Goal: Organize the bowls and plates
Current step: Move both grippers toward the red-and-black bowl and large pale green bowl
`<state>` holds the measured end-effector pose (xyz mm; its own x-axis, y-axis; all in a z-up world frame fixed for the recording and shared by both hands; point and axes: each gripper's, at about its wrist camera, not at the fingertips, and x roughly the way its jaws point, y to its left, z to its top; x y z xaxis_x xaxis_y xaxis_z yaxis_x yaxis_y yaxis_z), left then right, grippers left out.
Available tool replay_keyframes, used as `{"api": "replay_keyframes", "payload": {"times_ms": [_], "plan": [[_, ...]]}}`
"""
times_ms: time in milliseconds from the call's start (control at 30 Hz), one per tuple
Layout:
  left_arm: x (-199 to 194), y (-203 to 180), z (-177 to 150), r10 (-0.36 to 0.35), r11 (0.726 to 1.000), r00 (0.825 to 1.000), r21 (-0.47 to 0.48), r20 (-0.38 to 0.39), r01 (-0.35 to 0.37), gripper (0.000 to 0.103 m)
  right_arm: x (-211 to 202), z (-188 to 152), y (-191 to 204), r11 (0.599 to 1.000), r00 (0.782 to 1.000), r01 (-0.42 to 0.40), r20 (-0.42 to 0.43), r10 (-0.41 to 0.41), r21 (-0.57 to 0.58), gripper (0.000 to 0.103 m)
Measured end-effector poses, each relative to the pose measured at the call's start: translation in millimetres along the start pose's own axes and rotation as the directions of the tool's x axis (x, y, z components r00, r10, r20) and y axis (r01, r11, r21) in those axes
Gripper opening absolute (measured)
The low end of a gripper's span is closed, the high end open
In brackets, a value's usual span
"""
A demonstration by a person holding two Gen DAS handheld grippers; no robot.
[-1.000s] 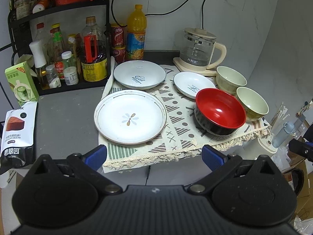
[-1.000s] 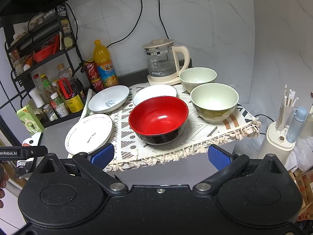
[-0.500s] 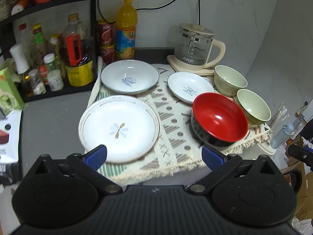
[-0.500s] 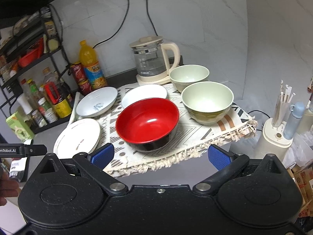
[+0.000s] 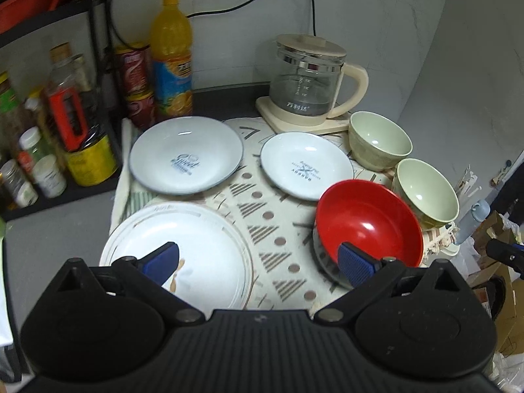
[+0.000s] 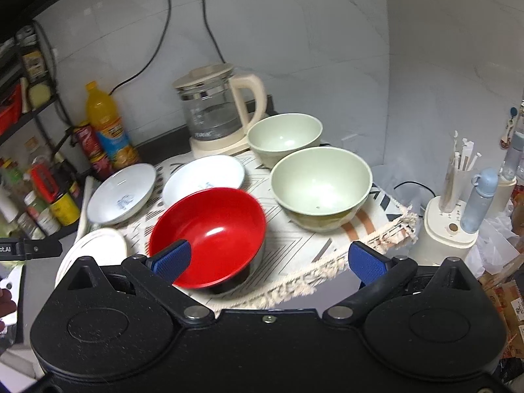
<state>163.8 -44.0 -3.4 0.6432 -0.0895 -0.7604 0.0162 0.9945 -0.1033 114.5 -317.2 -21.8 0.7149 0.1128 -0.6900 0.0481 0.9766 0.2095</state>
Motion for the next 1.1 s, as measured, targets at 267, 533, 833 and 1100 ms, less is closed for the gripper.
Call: {"api": "replay_keyframes", "payload": {"times_ms": [267,533,833,1100], "plan": [[27,-3,30,-0.051,0.996,0.998,0.077,-0.022,0.053,0.102,18,14,3,0.997,0.998,0.056,-0.003,-0.056,0.057,0.103],[44,-15,49,-0.086,0.985,0.995,0.143,-0.043,0.092,0.102,33,20,2,0.989,0.995,0.105,-0.014,-0.104,0.101,0.103],[58,-43,58,-0.137,0.976,0.990,0.167,-0.032,0.140,0.102,47,29,-13,0.982,0.990,0.143,-0.022,-0.142,0.122,0.103],[71,-71,73,-0.145,0.984,0.988,0.098,-0.044,0.148,0.102,68,39,-40,0.985,0.991,0.129,-0.045,-0.124,0.115,0.103]]}}
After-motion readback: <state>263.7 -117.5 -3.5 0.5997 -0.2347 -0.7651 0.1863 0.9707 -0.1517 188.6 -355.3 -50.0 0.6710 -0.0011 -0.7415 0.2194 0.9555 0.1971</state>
